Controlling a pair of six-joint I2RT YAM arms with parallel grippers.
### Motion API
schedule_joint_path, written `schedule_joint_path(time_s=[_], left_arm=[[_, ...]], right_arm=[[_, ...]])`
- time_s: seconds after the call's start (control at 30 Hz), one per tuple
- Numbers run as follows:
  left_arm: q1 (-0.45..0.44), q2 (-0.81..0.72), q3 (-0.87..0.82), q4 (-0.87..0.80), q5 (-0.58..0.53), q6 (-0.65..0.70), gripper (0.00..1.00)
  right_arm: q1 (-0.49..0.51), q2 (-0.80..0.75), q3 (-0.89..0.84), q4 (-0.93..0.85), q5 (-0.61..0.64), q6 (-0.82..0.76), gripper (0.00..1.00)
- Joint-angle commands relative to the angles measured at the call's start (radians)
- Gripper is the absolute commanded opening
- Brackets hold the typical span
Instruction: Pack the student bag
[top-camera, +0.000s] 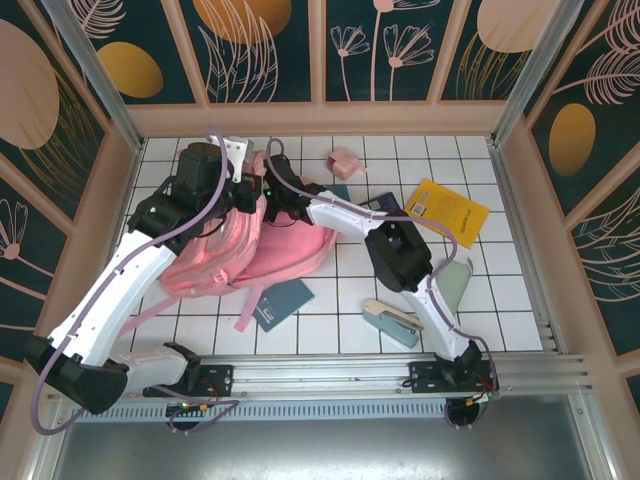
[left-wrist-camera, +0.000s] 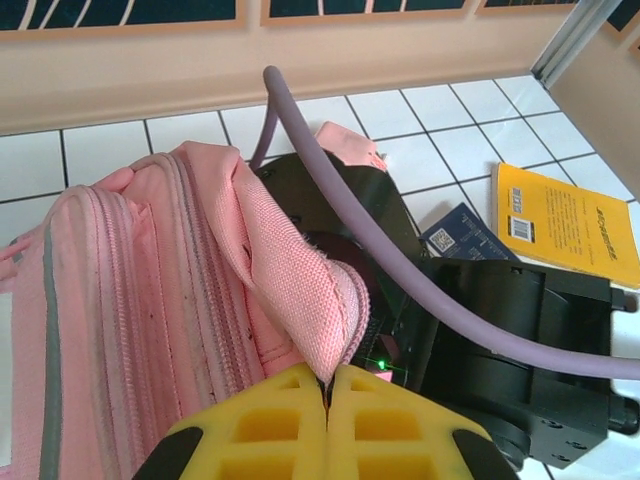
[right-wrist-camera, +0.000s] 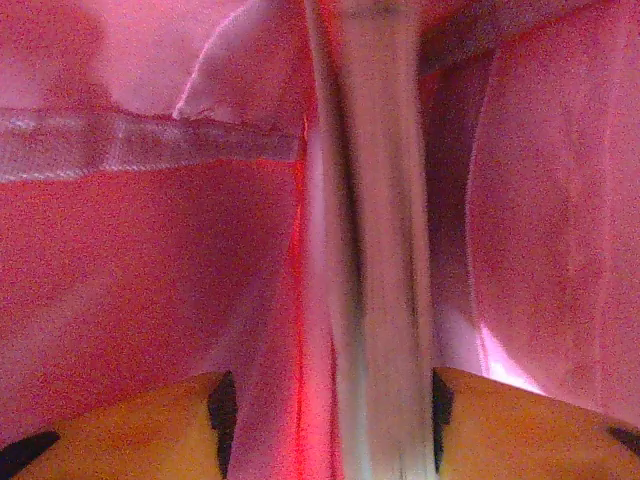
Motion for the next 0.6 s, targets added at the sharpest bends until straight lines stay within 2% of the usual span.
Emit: schedule_joint_path(time_s=[0.0, 0.2, 0.3, 0.4, 0.5, 0.57], left_arm=[[0.015, -0.032, 0.015, 0.151, -0.038, -0.010, 0.00], [0.041, -0.027, 0.000, 0.157, -0.073, -0.032, 0.00], [0.050, -0.029, -0.027, 0.189, -0.051, -0.056, 0.00], [0.049, -0.023, -0.088, 0.250, 0.015, -0.088, 0.00], [0.050, 0.001, -0.143, 0.323, 0.103, -0.121, 0.00], [0.049, 0.027, -0.167, 0.357, 0.149, -0.135, 0.00]], right_arm=[[-0.011, -0.112, -0.028, 0.016, 0.027, -0.090, 0.65], [-0.038, -0.276, -0.172, 0.004, 0.038, -0.278, 0.69], [-0.071, -0.450, -0.377, 0.101, 0.040, -0.332, 0.71], [-0.118, -0.649, -0.618, 0.218, 0.094, -0.383, 0.66], [-0.204, -0.769, -0.733, 0.080, 0.230, -0.441, 0.61], [-0.274, -0.816, -0.815, 0.011, 0.268, -0.449, 0.61]])
